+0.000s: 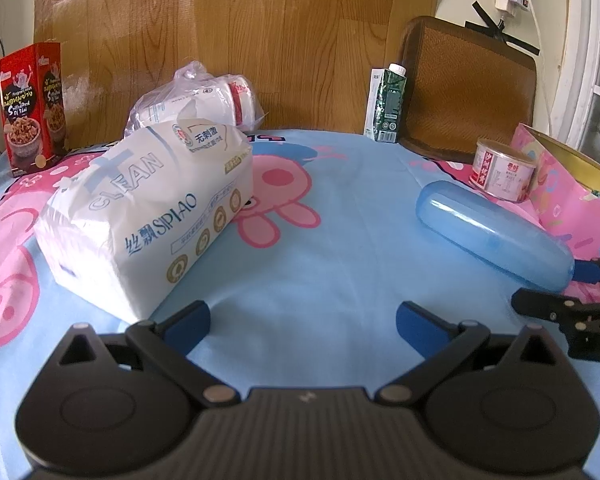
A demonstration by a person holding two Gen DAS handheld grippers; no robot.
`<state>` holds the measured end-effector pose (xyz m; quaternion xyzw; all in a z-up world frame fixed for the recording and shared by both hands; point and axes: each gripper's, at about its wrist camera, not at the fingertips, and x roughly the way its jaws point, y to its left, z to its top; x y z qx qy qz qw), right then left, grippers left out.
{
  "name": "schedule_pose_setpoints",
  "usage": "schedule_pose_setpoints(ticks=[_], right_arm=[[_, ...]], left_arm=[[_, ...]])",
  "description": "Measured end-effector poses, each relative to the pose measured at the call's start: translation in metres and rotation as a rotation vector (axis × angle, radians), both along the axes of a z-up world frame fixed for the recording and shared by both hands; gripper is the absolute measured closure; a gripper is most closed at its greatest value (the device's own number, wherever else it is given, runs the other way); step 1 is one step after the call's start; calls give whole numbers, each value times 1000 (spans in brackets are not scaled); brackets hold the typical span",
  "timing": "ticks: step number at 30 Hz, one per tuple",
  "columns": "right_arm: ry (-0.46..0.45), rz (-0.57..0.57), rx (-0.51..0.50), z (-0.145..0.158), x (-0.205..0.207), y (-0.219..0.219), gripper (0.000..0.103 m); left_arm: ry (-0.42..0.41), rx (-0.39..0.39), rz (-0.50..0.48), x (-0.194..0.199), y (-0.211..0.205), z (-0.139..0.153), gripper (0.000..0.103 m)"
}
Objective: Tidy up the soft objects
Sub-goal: 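Close the right tool on the blue plastic case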
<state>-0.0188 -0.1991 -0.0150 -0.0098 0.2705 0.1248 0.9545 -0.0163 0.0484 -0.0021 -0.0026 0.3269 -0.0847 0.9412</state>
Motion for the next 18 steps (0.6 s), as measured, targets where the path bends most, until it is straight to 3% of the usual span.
schedule_pose_setpoints(ticks=[18], right_arm=[[-2, -28, 0, 1, 6, 8, 36]], left_arm=[[-6, -50, -14, -1, 8, 1, 0]])
